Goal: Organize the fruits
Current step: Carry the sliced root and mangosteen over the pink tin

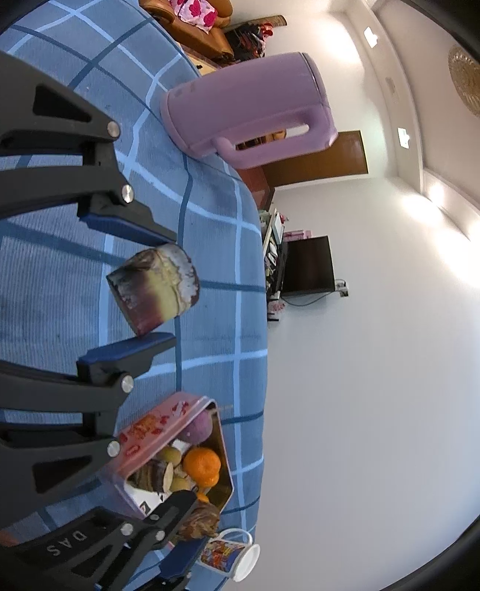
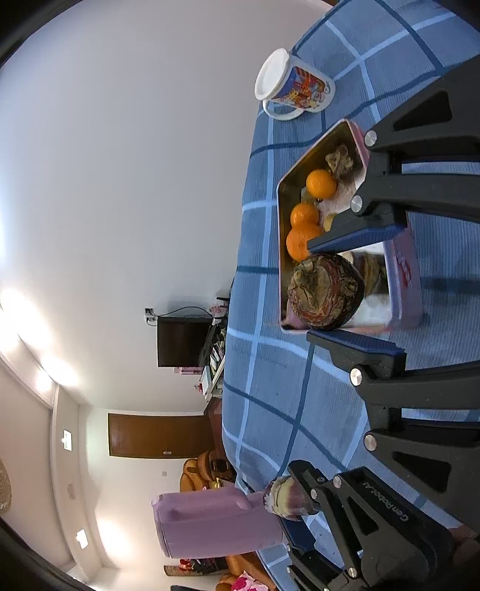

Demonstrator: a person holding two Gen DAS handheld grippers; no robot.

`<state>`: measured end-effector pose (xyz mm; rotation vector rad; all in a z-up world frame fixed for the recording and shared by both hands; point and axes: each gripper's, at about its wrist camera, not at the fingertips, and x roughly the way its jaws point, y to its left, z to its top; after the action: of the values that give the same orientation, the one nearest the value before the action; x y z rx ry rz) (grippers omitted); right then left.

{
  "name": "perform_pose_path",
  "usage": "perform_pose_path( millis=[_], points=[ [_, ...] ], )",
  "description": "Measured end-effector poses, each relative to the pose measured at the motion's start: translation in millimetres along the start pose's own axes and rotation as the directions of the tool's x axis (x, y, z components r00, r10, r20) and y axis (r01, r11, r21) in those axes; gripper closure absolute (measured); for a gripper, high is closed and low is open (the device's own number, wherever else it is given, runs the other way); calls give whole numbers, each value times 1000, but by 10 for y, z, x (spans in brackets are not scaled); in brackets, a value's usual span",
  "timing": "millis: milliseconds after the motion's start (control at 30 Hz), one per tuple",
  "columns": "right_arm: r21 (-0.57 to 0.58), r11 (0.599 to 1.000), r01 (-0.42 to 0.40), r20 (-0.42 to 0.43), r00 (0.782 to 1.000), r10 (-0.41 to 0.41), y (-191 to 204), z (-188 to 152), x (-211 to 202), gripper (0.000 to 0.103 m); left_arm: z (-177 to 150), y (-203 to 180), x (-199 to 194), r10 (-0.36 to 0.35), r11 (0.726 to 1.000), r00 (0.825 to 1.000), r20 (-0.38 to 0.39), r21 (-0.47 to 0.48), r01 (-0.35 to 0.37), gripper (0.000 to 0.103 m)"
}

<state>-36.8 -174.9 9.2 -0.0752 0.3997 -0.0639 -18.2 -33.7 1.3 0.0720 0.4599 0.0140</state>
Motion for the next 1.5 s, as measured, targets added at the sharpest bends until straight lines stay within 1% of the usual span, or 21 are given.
perform_pose_path(
  millis=[300,500,800,1500],
  points=[
    [17,999,44,-6,999,-44,-303,-23,3,59,20,-274,-42,-48,998,999,3,34,48,53],
    [23,997,68,-7,998,-68,-463,-34,-1,59,34,-466,-61,-68,996,998,8,61,68,53],
    [41,993,111,-16,994,-111,-745,-40,30,60,56,-676,-42,-98,992,995,1,76,97,53],
    [62,972,226,-36,974,-224,-1308,-48,89,60,103,-1169,-41,-181,977,984,-2,118,180,53]
  ],
)
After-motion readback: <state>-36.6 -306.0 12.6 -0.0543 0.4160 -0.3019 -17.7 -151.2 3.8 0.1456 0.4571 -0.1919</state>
